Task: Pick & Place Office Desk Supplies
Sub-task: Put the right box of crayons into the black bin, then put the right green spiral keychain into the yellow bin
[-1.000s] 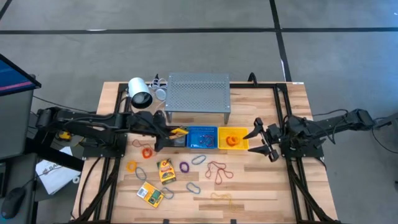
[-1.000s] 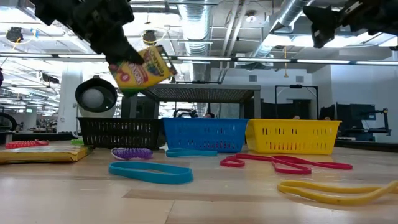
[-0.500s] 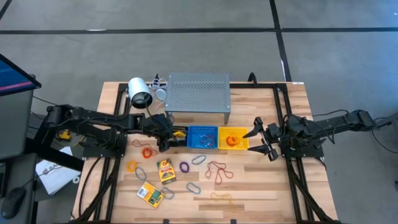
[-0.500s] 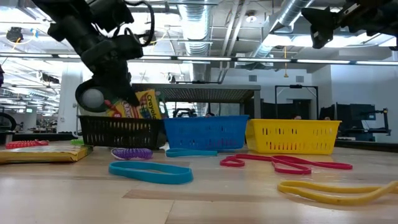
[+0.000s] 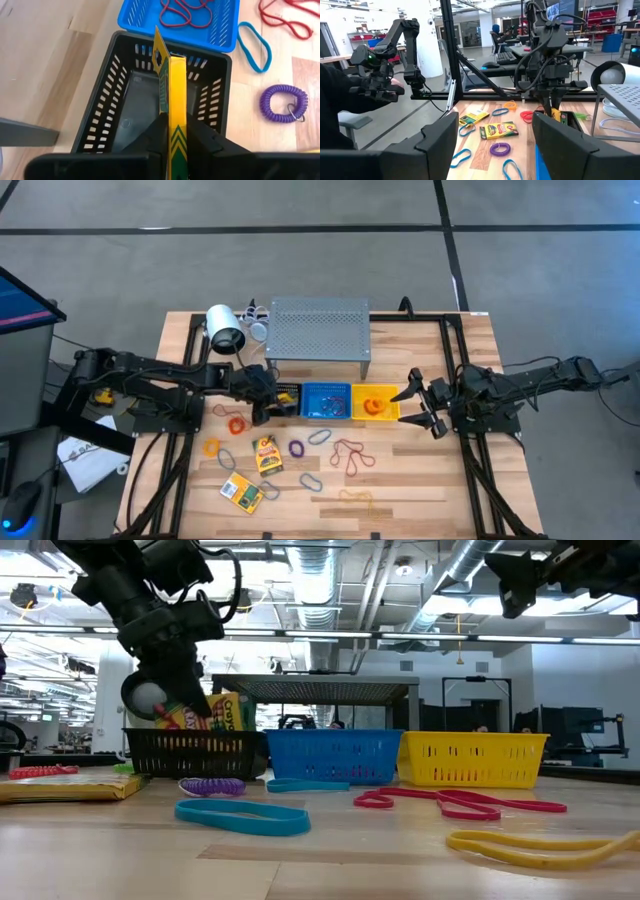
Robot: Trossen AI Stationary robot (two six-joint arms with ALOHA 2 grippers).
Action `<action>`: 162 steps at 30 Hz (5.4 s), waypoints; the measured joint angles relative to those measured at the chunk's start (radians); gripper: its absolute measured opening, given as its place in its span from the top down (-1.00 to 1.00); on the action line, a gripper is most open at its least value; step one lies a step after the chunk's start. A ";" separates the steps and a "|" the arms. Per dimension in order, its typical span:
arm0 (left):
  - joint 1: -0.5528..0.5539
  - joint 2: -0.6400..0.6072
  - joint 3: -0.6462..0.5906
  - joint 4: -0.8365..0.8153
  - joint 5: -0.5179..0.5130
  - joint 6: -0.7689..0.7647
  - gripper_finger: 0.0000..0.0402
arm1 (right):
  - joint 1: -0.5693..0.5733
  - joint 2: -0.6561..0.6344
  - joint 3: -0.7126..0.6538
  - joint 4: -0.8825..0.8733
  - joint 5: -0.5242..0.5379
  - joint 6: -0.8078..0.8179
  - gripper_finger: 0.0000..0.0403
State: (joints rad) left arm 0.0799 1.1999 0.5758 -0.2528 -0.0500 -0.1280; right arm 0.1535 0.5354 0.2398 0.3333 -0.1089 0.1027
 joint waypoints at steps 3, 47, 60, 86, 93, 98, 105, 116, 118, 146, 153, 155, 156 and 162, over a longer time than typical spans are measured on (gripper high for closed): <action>0.000 0.000 0.000 -0.002 -0.003 -0.009 0.71 | 0.000 0.000 0.000 -0.001 0.000 0.001 -0.24; -0.067 -0.362 0.048 -0.454 -0.030 -0.260 0.20 | -0.168 -0.024 0.001 -0.065 -0.101 0.047 -0.24; -0.066 -0.279 0.047 -0.536 -0.313 -0.368 0.26 | -0.172 -0.024 0.001 -0.077 -0.101 0.029 -0.24; 0.144 -0.071 0.045 -0.604 -0.324 -0.502 0.28 | -0.167 -0.024 0.001 -0.139 -0.103 -0.001 -0.24; 0.196 -0.071 0.045 -0.604 -0.310 -0.596 0.29 | -0.167 -0.024 0.001 -0.139 -0.103 0.002 -0.24; 0.216 -0.071 0.030 -0.597 -0.305 -0.618 0.29 | -0.167 -0.024 0.001 -0.141 -0.103 0.002 -0.24; 0.220 -0.071 -0.026 -0.563 -0.276 -0.633 0.29 | -0.167 -0.024 0.001 -0.147 -0.103 0.002 -0.24; 0.250 -0.071 -0.072 -0.444 -0.277 -0.641 0.29 | -0.167 -0.024 0.001 -0.147 -0.103 0.002 -0.24; 0.270 -0.071 -0.078 -0.431 -0.277 -0.641 0.29 | -0.167 -0.024 0.001 -0.147 -0.103 0.002 -0.24; 0.314 0.033 -0.109 -0.327 -0.258 -0.641 0.29 | -0.167 -0.024 0.001 -0.147 -0.103 0.002 -0.24; 0.314 0.083 -0.111 -0.273 -0.237 -0.638 0.29 | -0.167 -0.024 0.000 -0.150 -0.103 0.002 -0.24; 0.314 0.083 -0.111 -0.273 -0.232 -0.637 0.29 | -0.167 -0.024 0.000 -0.151 -0.103 0.002 -0.24; 0.314 0.083 -0.111 -0.273 -0.230 -0.637 0.30 | -0.167 -0.024 0.000 -0.151 -0.103 0.002 -0.24; 0.314 0.083 -0.111 -0.274 -0.214 -0.621 0.48 | -0.167 -0.024 0.000 -0.154 -0.103 0.001 -0.24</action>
State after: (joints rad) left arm 0.3935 1.2827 0.4644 -0.5273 -0.2639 -0.7493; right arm -0.0132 0.5110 0.2401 0.1791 -0.2123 0.1040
